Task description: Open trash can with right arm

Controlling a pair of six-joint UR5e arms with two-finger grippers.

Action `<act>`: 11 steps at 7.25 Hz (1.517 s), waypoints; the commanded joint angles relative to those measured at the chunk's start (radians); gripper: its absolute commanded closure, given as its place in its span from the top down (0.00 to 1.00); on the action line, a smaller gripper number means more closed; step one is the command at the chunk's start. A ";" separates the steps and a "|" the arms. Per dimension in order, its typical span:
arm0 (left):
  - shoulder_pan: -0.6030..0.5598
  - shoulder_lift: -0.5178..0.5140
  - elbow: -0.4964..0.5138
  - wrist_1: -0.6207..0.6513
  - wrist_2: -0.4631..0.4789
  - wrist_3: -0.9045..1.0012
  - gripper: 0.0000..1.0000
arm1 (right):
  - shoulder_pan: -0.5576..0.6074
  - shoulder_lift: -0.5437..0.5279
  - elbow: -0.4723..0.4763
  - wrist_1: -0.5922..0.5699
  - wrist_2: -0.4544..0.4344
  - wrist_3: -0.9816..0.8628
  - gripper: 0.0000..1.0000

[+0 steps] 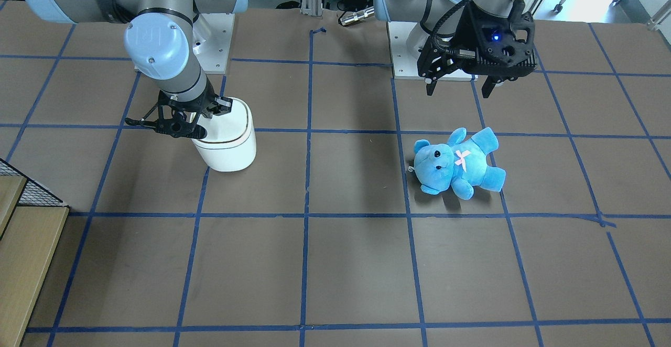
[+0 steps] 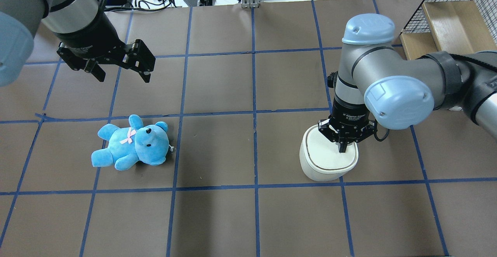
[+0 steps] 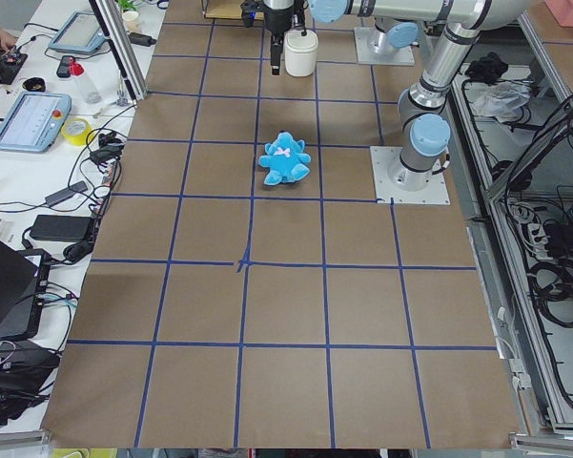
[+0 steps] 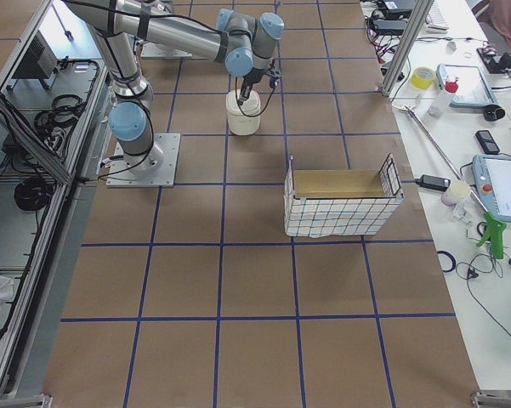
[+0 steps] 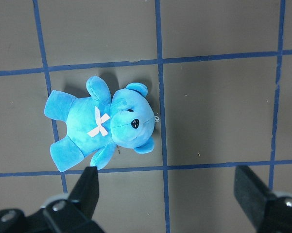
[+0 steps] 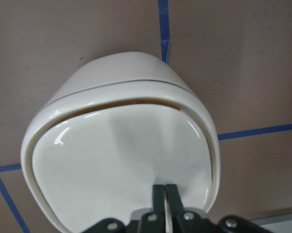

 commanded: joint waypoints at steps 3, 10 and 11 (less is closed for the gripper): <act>0.000 0.000 0.000 0.000 0.000 0.001 1.00 | 0.003 -0.076 -0.354 0.277 0.012 0.000 1.00; 0.000 0.000 0.000 0.000 0.000 0.001 1.00 | 0.008 -0.065 -0.432 0.103 0.011 0.002 1.00; 0.000 0.000 0.000 0.000 0.000 0.001 1.00 | 0.008 -0.065 -0.432 0.103 0.011 0.003 1.00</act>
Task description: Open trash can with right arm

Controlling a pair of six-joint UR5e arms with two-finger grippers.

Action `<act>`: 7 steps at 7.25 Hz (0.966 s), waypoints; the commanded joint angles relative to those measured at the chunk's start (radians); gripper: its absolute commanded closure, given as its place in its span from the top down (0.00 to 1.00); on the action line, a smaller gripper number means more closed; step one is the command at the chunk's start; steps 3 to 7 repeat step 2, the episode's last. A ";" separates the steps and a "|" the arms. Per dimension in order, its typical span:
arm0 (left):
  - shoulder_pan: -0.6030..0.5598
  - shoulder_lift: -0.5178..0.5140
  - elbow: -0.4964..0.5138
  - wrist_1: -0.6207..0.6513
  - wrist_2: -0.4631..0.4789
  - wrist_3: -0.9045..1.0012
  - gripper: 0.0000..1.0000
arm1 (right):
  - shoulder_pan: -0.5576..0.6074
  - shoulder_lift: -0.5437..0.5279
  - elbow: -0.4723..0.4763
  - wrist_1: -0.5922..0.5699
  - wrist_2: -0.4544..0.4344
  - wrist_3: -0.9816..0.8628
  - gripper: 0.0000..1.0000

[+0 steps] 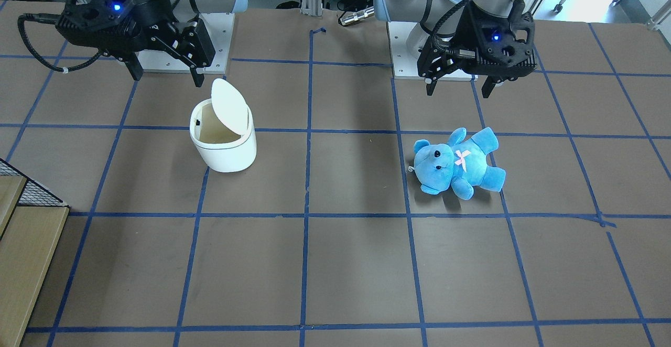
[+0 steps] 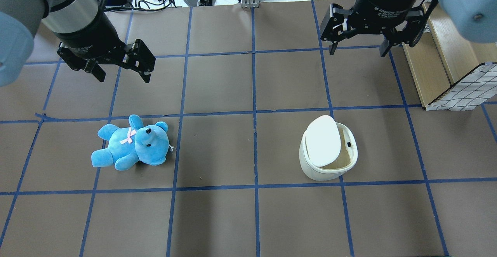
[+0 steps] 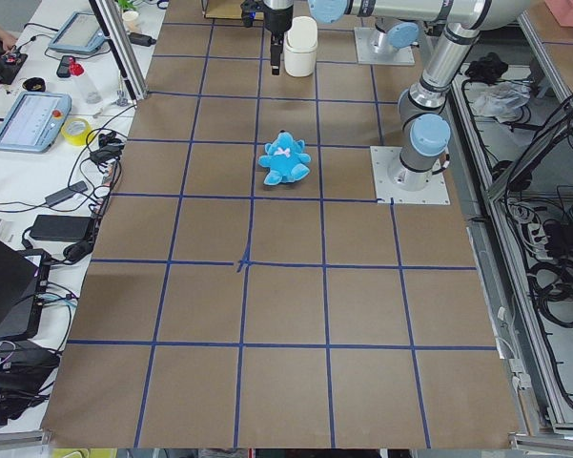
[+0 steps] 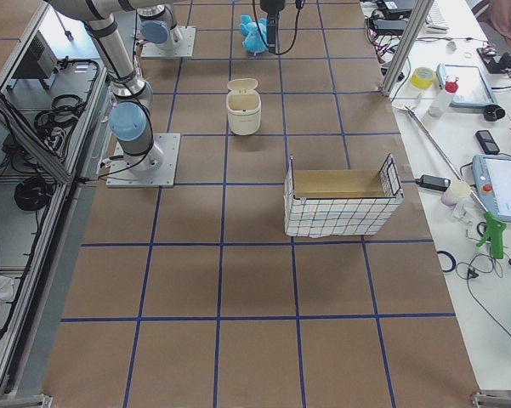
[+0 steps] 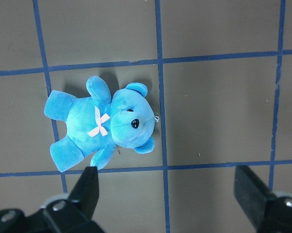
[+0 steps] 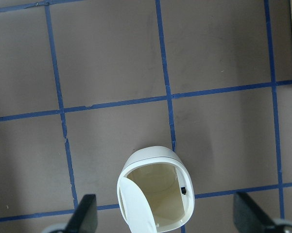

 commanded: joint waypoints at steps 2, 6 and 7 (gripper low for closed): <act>0.000 0.000 0.000 0.000 0.000 0.000 1.00 | 0.000 0.001 0.000 -0.002 -0.004 0.002 1.00; 0.000 0.000 0.000 0.000 0.000 0.000 1.00 | 0.000 0.001 0.000 -0.002 -0.004 0.002 1.00; 0.000 0.000 0.000 0.000 0.000 0.000 1.00 | 0.000 0.001 0.000 -0.002 -0.004 0.002 1.00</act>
